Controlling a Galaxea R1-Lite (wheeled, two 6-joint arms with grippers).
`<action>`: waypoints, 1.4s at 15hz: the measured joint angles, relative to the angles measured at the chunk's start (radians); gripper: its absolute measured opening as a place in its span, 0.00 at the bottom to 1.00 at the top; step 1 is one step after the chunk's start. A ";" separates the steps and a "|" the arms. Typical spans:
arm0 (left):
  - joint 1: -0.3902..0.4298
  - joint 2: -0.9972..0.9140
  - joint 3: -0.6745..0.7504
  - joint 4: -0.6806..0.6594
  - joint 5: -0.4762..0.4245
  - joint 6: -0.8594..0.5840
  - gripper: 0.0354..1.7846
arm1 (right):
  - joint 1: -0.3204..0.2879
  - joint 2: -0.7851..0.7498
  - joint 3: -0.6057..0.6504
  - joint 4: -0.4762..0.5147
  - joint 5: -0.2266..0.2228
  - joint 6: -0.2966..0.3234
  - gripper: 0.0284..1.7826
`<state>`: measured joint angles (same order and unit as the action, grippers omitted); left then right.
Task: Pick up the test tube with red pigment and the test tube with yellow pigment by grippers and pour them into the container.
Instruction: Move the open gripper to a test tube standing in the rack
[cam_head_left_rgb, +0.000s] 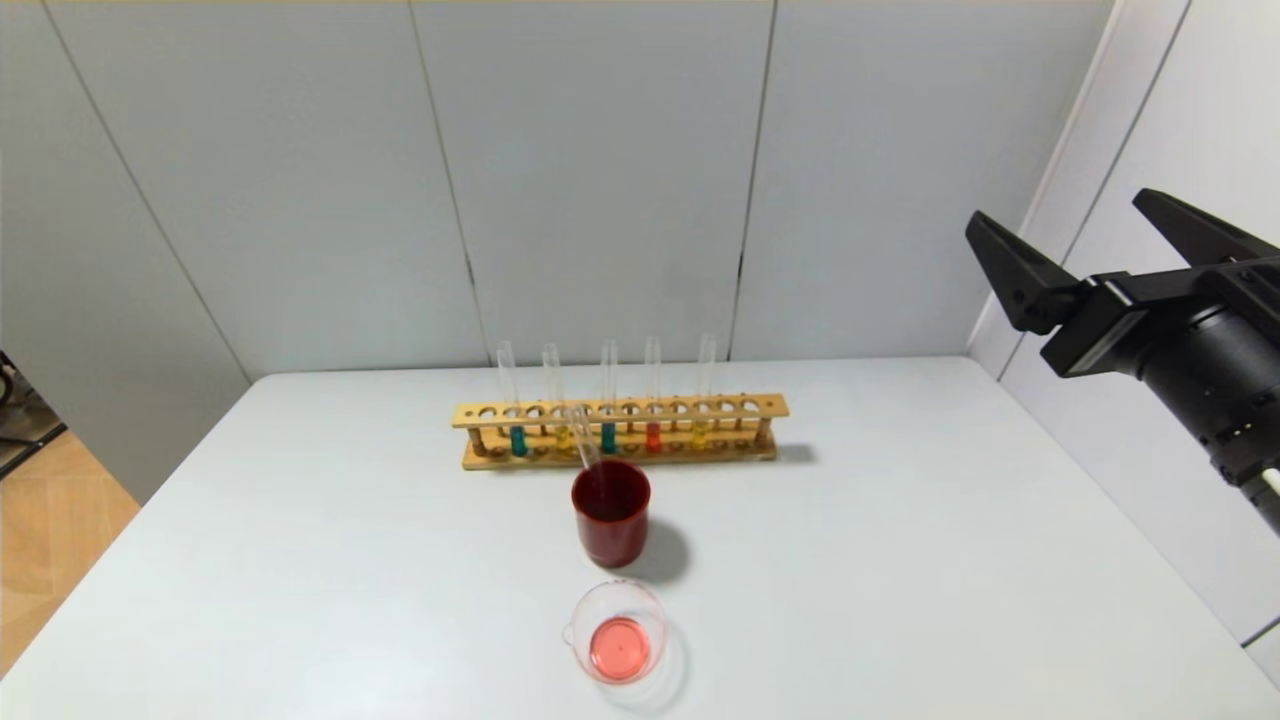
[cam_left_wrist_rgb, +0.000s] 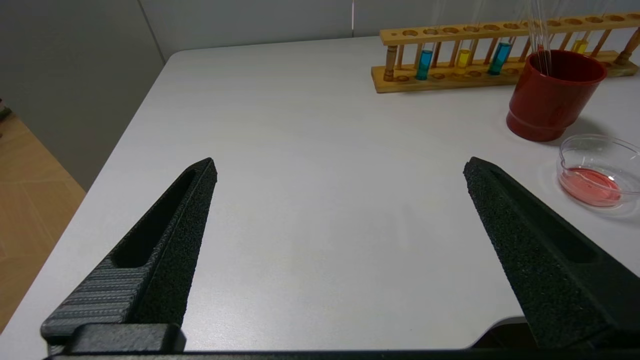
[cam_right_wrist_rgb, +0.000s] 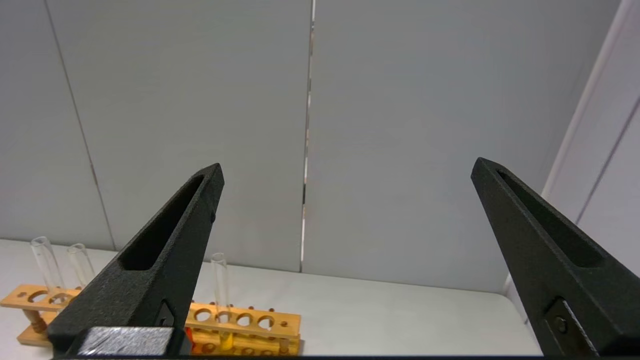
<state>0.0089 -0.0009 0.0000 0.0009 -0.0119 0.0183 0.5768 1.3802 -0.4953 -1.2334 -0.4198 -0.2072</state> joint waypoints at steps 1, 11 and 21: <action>0.000 0.000 0.000 0.000 0.000 0.000 0.98 | -0.003 -0.004 0.003 0.001 -0.003 -0.001 0.97; 0.000 0.000 0.000 0.000 0.000 0.000 0.98 | -0.005 0.009 0.025 -0.002 0.009 -0.002 0.97; 0.000 0.000 0.000 0.000 0.000 0.000 0.98 | -0.002 0.033 0.067 -0.009 -0.003 0.000 0.97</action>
<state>0.0089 -0.0009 0.0000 0.0009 -0.0123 0.0181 0.5747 1.4130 -0.4281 -1.2421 -0.4223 -0.2077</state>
